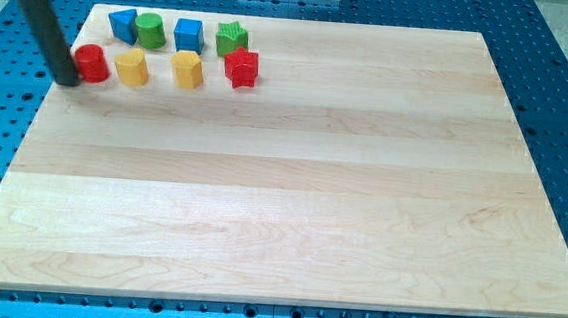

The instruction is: Separate the red star from the group of blocks

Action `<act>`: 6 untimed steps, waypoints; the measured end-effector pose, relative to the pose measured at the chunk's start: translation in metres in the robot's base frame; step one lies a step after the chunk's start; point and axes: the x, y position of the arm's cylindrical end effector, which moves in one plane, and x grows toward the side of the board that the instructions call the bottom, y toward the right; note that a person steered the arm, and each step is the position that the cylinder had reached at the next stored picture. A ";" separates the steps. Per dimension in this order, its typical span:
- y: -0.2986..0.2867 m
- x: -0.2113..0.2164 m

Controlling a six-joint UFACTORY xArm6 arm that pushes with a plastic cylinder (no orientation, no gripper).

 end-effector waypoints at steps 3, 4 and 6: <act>0.112 -0.029; 0.115 -0.045; 0.197 -0.037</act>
